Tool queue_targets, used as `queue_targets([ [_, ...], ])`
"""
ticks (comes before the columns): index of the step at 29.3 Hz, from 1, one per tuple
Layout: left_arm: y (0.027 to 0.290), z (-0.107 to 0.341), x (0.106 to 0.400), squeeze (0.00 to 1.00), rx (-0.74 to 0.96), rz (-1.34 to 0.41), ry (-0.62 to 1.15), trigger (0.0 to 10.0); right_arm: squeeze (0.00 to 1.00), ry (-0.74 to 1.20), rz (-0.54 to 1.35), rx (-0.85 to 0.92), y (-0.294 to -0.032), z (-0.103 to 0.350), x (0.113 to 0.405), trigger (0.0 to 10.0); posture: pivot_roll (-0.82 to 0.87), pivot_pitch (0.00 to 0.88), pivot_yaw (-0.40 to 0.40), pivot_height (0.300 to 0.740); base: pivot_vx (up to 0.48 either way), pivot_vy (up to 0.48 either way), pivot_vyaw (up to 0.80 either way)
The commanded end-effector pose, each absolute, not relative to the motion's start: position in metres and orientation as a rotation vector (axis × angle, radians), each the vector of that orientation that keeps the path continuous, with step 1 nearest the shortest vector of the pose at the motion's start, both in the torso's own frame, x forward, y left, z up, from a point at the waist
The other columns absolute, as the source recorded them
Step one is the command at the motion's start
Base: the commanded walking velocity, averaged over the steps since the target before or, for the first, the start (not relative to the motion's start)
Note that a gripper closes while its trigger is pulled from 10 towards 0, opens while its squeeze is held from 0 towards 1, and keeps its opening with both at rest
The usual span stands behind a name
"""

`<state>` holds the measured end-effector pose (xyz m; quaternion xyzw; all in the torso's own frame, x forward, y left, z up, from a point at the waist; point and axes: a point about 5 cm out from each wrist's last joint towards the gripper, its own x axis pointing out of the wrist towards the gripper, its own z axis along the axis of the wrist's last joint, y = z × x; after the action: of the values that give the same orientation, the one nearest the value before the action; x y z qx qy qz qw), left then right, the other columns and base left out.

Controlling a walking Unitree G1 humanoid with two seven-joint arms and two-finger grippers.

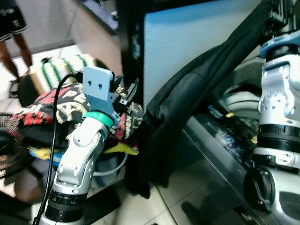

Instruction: Clothes washing

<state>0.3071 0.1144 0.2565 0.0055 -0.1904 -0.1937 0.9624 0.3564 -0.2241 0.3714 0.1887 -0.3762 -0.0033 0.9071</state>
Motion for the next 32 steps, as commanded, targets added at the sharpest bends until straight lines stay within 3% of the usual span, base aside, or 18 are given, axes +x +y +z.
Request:
queue_targets([
  [1, 0.116, 0.255, 0.307, 0.0, 0.022, -0.384, -0.379, 10.0, 0.0, -0.864, -0.036, 0.393, -0.233, 0.388, 0.346, 10.0, 0.05, 0.013, 0.027, 0.74, 0.0, 0.0, -0.8],
  [32, 0.118, 0.246, 0.308, 0.0, 0.024, -0.366, -0.339, 10.0, 0.0, -0.802, -0.044, 0.316, -0.229, 0.377, 0.353, 10.0, 0.05, 0.0, 0.012, 0.74, 0.0, 0.0, -0.8],
])
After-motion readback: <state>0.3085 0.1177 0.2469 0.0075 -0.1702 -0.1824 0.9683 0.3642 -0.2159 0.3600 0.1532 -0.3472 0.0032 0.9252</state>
